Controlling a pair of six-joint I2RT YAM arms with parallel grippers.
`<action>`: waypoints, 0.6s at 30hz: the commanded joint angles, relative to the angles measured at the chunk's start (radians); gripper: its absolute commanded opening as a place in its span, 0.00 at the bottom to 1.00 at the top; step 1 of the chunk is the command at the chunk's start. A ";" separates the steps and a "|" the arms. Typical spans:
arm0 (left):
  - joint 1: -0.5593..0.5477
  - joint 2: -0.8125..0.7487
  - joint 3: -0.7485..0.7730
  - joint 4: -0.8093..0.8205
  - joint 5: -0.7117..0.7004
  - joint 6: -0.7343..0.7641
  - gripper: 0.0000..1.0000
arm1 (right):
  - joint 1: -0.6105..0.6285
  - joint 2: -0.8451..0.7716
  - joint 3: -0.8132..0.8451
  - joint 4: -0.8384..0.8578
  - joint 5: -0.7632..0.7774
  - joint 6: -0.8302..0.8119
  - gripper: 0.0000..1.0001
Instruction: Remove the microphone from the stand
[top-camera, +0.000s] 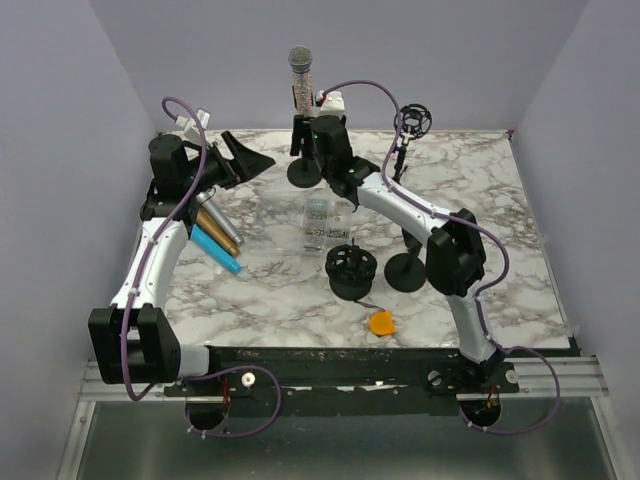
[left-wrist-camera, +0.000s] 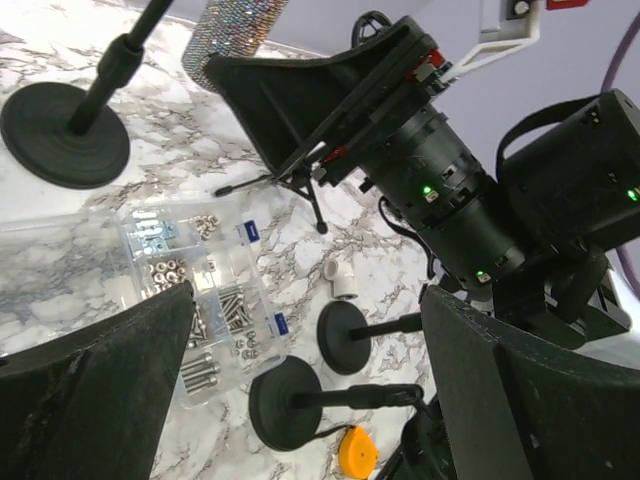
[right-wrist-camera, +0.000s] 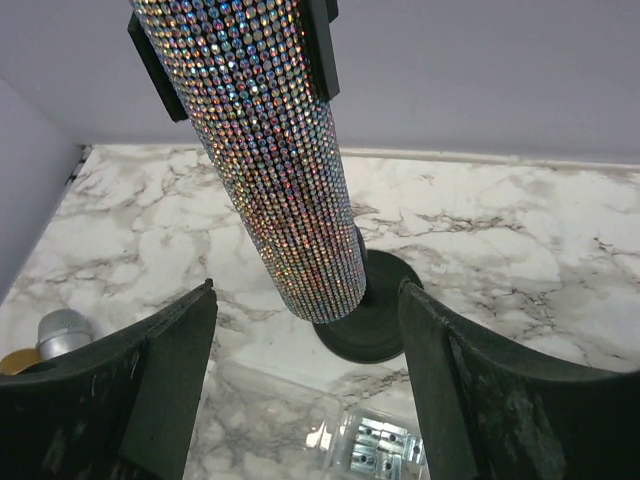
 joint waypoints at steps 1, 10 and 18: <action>0.031 0.018 0.006 0.024 0.007 -0.013 0.93 | 0.020 0.065 0.086 0.045 0.161 -0.020 0.74; 0.038 0.025 0.005 0.031 0.011 -0.017 0.93 | 0.050 0.174 0.191 0.130 0.296 -0.132 0.66; 0.040 0.027 0.016 0.005 -0.002 0.013 0.93 | 0.050 0.215 0.237 0.147 0.287 -0.174 0.46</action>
